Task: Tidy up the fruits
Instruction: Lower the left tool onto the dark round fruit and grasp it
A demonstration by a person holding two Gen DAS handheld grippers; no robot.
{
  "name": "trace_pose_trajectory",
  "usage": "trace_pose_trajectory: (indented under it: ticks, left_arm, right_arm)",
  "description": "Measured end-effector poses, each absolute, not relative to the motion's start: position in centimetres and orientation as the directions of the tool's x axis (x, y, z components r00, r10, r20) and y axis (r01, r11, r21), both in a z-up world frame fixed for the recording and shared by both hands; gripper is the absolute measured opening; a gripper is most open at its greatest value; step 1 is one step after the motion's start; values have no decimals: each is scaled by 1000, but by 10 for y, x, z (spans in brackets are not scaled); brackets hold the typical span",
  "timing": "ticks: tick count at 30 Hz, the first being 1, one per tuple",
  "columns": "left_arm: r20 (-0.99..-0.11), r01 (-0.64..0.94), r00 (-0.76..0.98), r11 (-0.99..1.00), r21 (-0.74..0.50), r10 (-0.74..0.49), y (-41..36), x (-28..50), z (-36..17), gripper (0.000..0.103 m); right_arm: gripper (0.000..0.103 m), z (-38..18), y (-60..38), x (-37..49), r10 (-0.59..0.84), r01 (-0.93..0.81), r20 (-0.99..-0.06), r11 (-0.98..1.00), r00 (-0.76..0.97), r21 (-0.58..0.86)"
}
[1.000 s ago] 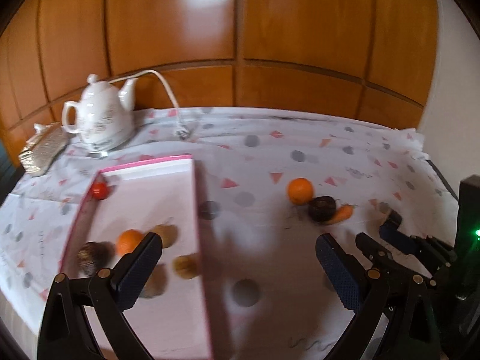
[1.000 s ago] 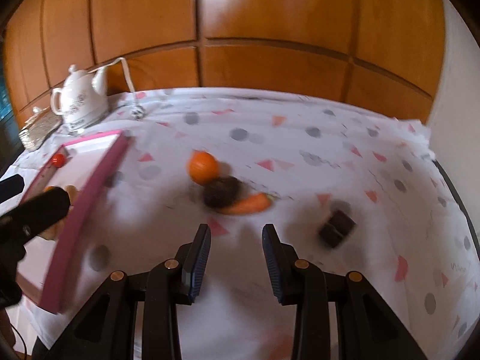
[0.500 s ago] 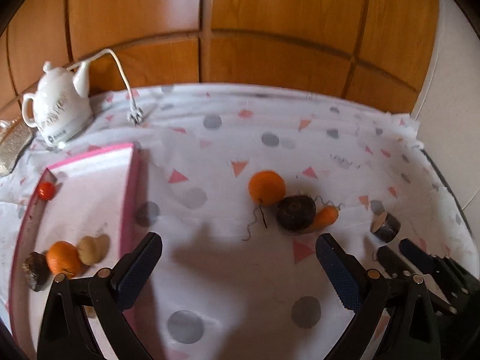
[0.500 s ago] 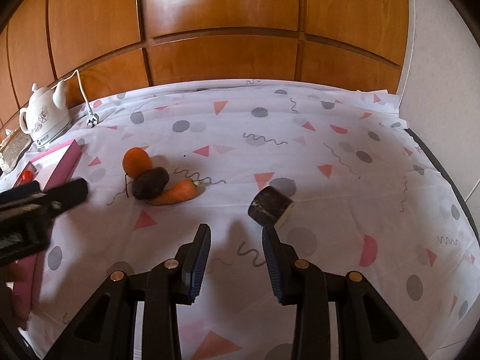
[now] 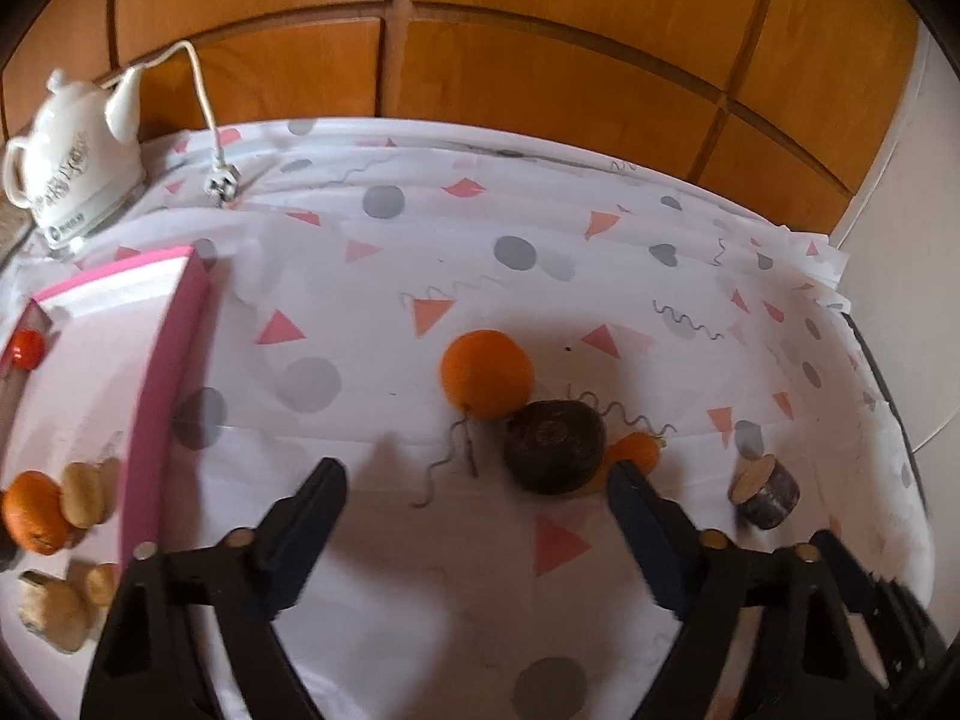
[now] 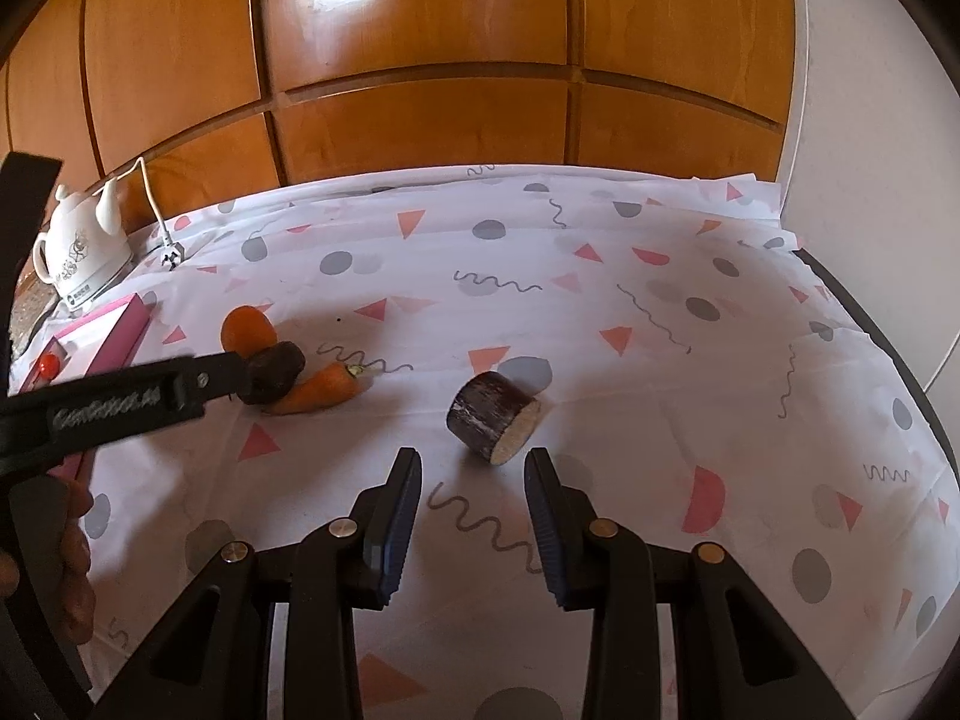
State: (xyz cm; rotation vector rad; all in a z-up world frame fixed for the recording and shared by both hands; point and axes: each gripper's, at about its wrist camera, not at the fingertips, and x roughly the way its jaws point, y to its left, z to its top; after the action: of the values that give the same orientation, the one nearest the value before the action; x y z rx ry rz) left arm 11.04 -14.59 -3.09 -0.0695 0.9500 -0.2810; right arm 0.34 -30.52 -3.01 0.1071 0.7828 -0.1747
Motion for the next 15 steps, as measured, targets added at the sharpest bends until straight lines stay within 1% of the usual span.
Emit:
trace_pose_trajectory:
  ticks: [2, 4, 6, 13, 14, 15]
  left_arm:
    - [-795, 215, 537, 957, -195, -282, -152, 113, -33, 78]
    - [-802, 217, 528, 957, -192, -280, -158, 116, -36, 76]
    - [-808, 222, 508, 952, -213, -299, -162, 120, -39, 68]
    - [-819, 198, 485, 951, -239, -307, -173, 132, -48, 67]
    - [-817, 200, 488, 950, -238, -307, -173, 133, -48, 65]
    - [-812, 215, 488, 946, -244, -321, -174, 133, -48, 57]
  right_arm:
    - [36, -30, -306, 3, -116, 195, -709, 980, 696, 31]
    - [36, -30, -308, 2, -117, 196, -707, 980, 697, 30]
    - [36, -30, -309, 1, -117, 197, -708, 980, 696, 32]
    - [36, -30, -313, 1, -119, 201, -710, 979, 694, 33]
    - [36, -30, -313, 2, -119, 201, -711, 979, 693, 33]
    - [36, -30, -313, 2, -118, 201, -711, 979, 693, 33]
